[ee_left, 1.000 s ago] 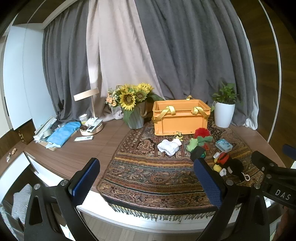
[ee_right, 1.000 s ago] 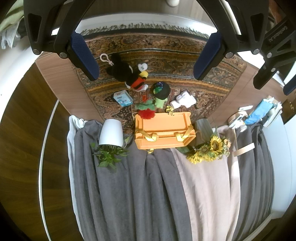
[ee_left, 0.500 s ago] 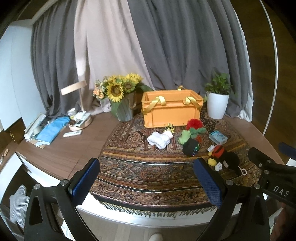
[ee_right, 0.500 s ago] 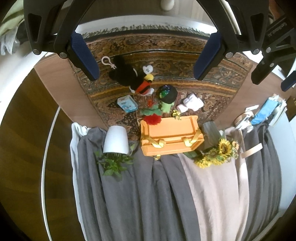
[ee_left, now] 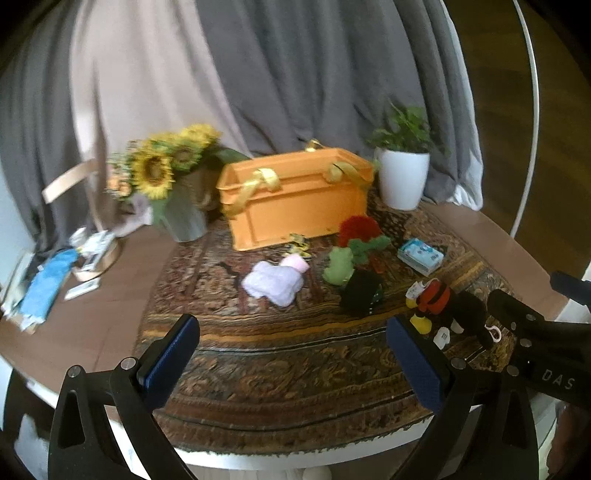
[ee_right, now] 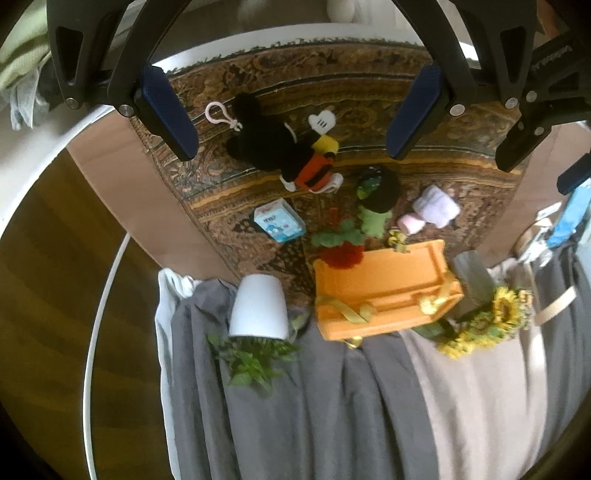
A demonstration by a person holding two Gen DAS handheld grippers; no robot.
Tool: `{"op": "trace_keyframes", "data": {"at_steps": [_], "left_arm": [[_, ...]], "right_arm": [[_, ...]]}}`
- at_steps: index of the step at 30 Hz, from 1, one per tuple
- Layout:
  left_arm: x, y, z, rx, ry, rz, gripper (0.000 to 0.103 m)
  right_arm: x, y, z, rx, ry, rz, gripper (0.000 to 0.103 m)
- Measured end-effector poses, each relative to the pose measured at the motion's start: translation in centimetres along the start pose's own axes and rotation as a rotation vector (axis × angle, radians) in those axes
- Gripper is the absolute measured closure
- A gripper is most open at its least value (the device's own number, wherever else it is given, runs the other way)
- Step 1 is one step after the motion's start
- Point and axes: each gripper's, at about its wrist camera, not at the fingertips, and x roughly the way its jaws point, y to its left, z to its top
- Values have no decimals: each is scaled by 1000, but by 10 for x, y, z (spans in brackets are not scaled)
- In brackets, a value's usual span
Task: Organize soft objects
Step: 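Grasp the black knit ball with the left tool while the right tool grasps the black plush bird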
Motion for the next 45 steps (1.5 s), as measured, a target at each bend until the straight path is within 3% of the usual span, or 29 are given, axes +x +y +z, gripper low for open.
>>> {"op": "trace_keyframes", "data": {"at_steps": [10, 18, 30, 38, 45], "left_arm": [[69, -6, 5, 93, 70, -129, 0], [99, -16, 5, 118, 74, -155, 0], [141, -43, 2, 140, 145, -131, 0], [160, -52, 4, 144, 147, -105, 3], [171, -64, 6, 159, 154, -124, 6]], "right_arm": [[53, 5, -6, 40, 117, -132, 1], [84, 3, -12, 43, 192, -171, 1], [130, -19, -18, 26, 281, -107, 5], [148, -23, -12, 0, 282, -59, 9], [153, -22, -8, -27, 271, -10, 21]]}}
